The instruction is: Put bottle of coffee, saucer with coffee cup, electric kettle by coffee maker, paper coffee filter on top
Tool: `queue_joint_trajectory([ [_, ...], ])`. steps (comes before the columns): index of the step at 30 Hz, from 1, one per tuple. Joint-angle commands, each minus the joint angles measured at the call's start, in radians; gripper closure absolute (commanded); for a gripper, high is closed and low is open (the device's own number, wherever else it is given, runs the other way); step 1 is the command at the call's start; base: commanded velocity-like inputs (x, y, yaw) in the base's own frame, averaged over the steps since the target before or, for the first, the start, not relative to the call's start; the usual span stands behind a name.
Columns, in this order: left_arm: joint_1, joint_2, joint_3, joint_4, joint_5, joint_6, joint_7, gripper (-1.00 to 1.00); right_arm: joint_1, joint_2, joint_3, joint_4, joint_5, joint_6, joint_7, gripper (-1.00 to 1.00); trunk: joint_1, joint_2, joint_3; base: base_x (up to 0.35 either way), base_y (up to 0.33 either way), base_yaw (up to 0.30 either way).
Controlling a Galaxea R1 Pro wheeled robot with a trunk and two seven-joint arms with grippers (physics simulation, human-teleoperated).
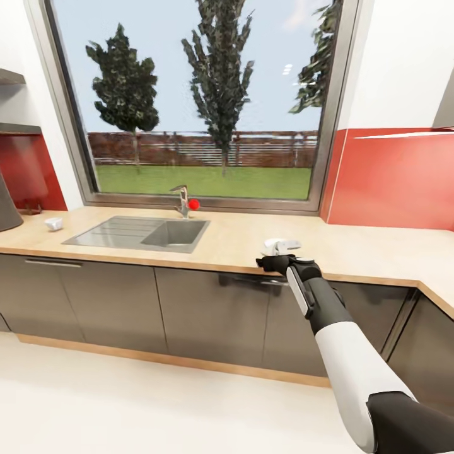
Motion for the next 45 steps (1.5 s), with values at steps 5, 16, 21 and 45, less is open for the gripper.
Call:
queue_joint_trajectory([
  [5, 0.0, -0.001, 0.003, 0.0, 0.001, -0.002, 0.0, -1.0, -0.001, 0.0, 0.0, 0.001, 0.008, -0.021, 0.005, -1.0, 0.0, 0.0, -0.001, 0.052, 0.0, 0.0],
  [16, 0.0, -0.001, 0.003, 0.0, 0.001, -0.003, 0.0, -1.0, -0.001, -0.013, -0.001, 0.09, 0.01, -0.104, 0.004, -1.0, 0.0, 0.0, -0.001, 0.077, 0.0, 0.0],
  [21, 0.0, -0.001, 0.003, 0.001, 0.001, -0.003, 0.0, -1.0, -0.001, -0.024, -0.001, 0.097, 0.01, -0.111, 0.003, -1.0, 0.0, 0.0, -0.001, 0.02, 0.0, 0.0],
  [45, 0.0, -0.001, 0.003, 0.002, 0.001, -0.003, 0.0, -1.0, -0.001, -0.028, -0.001, 0.135, 0.007, -0.148, 0.004, -1.0, 0.0, 0.0, -0.001, 0.079, 0.0, 0.0],
])
